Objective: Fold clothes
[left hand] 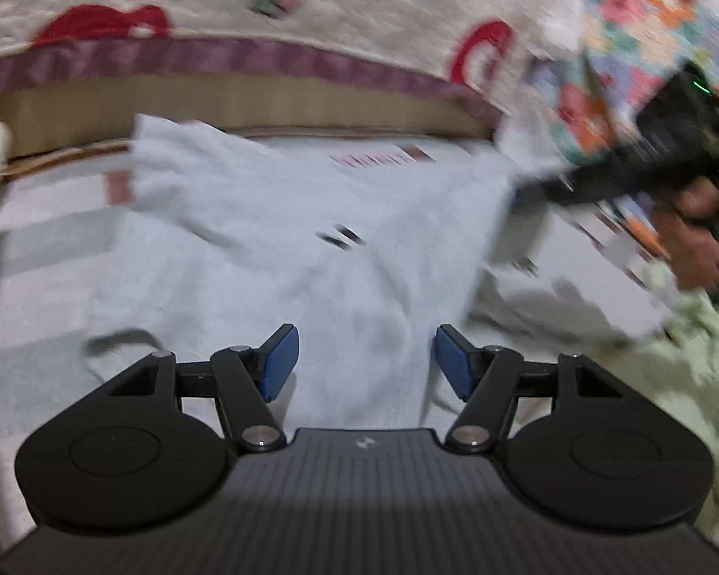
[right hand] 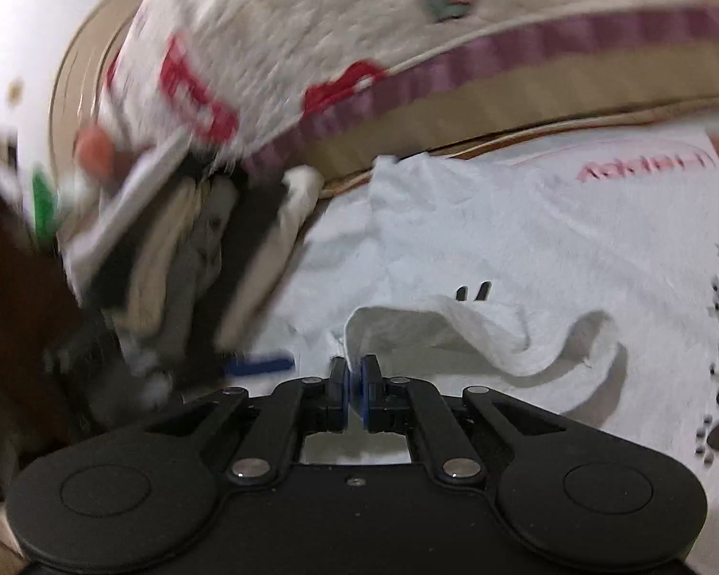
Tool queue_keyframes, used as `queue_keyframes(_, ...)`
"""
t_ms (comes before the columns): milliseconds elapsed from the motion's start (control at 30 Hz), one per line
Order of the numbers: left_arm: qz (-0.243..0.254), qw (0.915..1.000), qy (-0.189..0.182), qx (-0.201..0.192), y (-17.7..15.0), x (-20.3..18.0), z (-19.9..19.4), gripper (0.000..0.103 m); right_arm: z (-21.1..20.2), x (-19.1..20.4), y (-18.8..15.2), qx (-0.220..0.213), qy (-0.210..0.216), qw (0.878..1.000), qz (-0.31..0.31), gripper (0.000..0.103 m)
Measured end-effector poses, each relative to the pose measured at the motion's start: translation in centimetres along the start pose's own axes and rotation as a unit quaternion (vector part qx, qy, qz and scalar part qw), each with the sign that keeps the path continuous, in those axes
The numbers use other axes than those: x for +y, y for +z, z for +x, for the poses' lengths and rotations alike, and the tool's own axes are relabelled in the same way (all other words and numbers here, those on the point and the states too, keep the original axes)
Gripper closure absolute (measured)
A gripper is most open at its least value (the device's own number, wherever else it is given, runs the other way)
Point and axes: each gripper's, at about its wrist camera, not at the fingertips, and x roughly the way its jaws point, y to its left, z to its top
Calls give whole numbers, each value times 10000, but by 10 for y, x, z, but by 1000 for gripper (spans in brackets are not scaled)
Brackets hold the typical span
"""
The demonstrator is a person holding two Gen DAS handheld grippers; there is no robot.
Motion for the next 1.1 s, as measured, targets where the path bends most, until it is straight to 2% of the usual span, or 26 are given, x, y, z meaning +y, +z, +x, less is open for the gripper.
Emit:
queue_keyframes(100,323,9988,56,373,-7,-10,11,40,-11,-23,2,-133,251,9972,698,97)
queue_keyframes(233,570,9952,497,622,-11,-17,25,40,-14,-35,-7,-181,179,9960,853,95)
queue_keyframes(267,626,9945,558,626,-11,-19,25,56,-15,-34,-8,-151,259,9961,826,95)
queue_keyframes(300,690,9939,607,605,-11,-20,22,87,-14,-33,-8,-93,374,9960,810,94)
queue_keyframes(333,745,9934,703,510,-10,-22,19,95,-13,-32,-9,-36,488,9956,795,92)
queue_keyframes(400,749,9929,870,306,-8,-24,10,97,-11,-32,-10,-48,627,9944,849,90)
queue_keyframes(467,234,9957,899,58,-7,-18,0,97,-10,-34,-13,-124,722,9928,945,90)
queue_keyframes(567,-220,9955,918,-125,-12,-6,-6,97,-8,-37,-15,-254,865,9896,1117,90)
queue_keyframes(667,-470,9925,1122,-124,-12,1,-6,98,-6,-46,-16,-492,1008,9826,1482,90)
queue_keyframes(767,-641,9918,1089,-185,-11,6,-5,98,-6,-53,-16,-641,1044,9770,1743,90)
queue_keyframes(833,-654,9916,1095,-205,-10,6,-6,98,-8,-51,-14,-676,914,9807,1593,93)
queue_keyframes(967,-665,9910,1143,-189,-10,6,-5,98,-5,-37,-10,-272,436,9941,953,94)
queue_keyframes(1067,-726,9905,1149,-190,-9,7,-4,98,0,-32,-10,-55,94,9976,678,83)
queue_keyframes(1100,-746,9906,1131,-212,-9,8,-5,98,1,-31,-9,-41,13,9979,650,63)
